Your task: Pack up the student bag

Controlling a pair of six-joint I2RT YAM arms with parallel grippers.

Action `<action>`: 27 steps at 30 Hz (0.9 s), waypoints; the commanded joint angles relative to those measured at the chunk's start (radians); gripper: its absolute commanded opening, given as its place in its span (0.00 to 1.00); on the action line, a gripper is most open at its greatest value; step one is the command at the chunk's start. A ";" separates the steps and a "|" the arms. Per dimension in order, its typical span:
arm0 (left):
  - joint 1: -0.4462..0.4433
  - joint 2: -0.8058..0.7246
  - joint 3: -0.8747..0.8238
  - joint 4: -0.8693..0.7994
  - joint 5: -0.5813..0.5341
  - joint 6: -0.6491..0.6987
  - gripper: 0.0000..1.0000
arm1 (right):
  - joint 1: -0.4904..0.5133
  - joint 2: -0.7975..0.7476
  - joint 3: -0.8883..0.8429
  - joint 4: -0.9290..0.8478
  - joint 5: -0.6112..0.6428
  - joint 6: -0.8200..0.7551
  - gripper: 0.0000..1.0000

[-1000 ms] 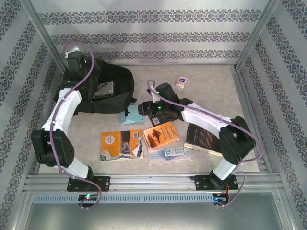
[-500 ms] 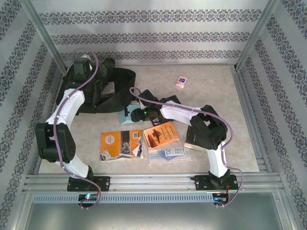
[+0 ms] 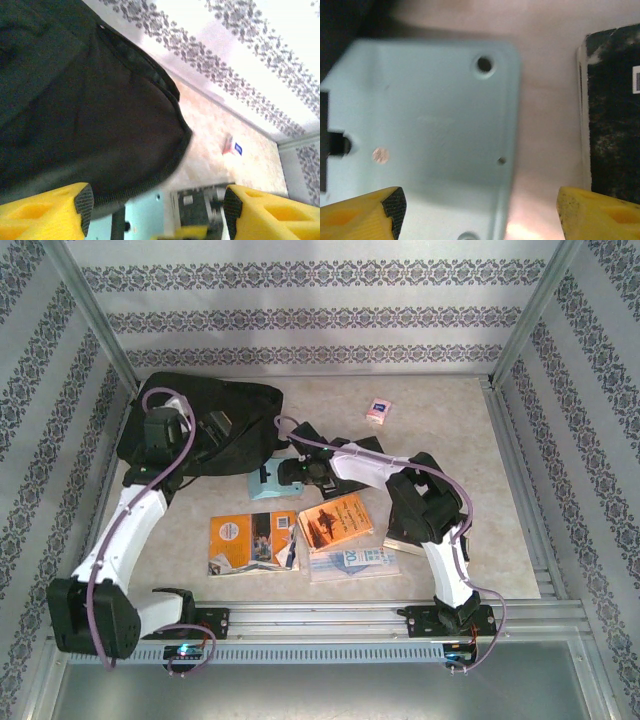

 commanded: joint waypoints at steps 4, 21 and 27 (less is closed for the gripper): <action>-0.127 -0.060 -0.140 -0.071 0.000 -0.026 0.71 | -0.047 0.059 0.060 -0.053 -0.009 -0.017 0.80; -0.161 0.271 -0.327 0.357 -0.046 -0.158 0.64 | -0.078 0.087 0.036 0.101 -0.298 0.036 0.81; -0.172 0.385 -0.259 0.382 -0.092 -0.139 0.66 | -0.069 0.115 0.072 0.052 -0.272 0.013 0.80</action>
